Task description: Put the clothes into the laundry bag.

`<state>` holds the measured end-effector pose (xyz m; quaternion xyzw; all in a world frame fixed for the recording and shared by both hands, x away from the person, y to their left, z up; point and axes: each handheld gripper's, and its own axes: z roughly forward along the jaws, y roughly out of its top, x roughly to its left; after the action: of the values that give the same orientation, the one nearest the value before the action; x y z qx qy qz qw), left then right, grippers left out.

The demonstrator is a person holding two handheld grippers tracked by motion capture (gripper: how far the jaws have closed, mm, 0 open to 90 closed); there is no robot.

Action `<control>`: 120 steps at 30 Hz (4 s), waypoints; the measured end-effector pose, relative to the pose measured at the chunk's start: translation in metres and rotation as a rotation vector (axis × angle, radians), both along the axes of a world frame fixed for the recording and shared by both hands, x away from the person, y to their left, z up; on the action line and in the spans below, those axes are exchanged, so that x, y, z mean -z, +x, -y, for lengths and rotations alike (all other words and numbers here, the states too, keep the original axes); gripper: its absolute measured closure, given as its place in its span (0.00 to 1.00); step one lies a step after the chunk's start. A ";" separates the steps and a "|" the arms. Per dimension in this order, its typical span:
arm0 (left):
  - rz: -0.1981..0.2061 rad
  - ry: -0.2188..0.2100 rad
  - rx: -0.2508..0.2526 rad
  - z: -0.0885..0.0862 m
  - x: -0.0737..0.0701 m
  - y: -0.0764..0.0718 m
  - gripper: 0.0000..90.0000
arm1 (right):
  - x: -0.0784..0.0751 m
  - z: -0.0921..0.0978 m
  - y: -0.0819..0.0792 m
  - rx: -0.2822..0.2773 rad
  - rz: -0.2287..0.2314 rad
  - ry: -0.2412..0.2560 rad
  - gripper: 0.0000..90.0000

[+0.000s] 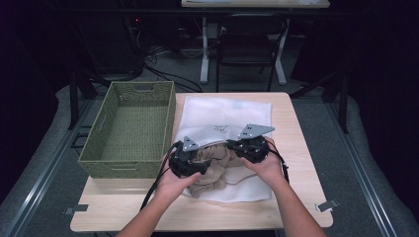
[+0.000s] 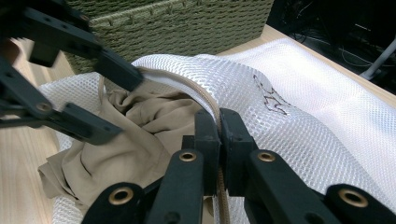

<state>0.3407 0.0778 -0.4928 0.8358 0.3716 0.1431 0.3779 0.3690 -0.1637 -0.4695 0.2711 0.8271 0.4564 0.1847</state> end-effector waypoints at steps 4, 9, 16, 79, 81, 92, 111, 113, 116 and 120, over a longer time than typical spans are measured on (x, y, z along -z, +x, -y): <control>-0.012 0.009 0.007 -0.010 0.001 -0.007 0.41 | 0.000 0.001 0.000 0.002 -0.002 0.001 0.97; -0.004 0.004 -0.005 -0.019 0.010 -0.012 0.41 | 0.001 -0.001 -0.001 0.000 -0.002 -0.006 0.97; -0.035 0.011 -0.005 -0.020 0.026 -0.010 0.41 | 0.003 -0.003 -0.003 -0.002 0.000 -0.012 0.97; -0.070 -0.001 0.067 0.007 0.054 0.003 0.87 | 0.004 -0.013 -0.010 -0.026 0.014 -0.024 0.97; -0.066 -0.004 0.061 0.008 0.053 0.005 0.87 | 0.005 -0.014 -0.011 -0.028 0.015 -0.029 0.97; -0.041 -0.005 0.017 0.025 0.050 0.022 0.86 | 0.004 -0.015 -0.012 -0.035 0.016 -0.027 0.97; -0.012 -0.026 -0.039 0.038 0.051 0.039 0.79 | 0.003 -0.012 -0.011 -0.031 0.016 -0.020 0.97; -0.016 -0.036 -0.031 0.036 0.048 0.036 0.73 | 0.003 -0.011 -0.011 -0.030 0.015 -0.019 0.97; -0.025 -0.064 -0.015 0.032 0.042 0.030 0.66 | 0.003 -0.010 -0.010 -0.028 0.016 -0.018 0.97; -0.022 -0.059 0.007 0.029 0.037 0.019 0.59 | 0.003 -0.010 -0.010 -0.026 0.017 -0.018 0.97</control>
<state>0.3601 0.0491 -0.5300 0.8271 0.3769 0.1217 0.3988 0.3585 -0.1536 -0.4727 0.2546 0.8332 0.4534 0.1882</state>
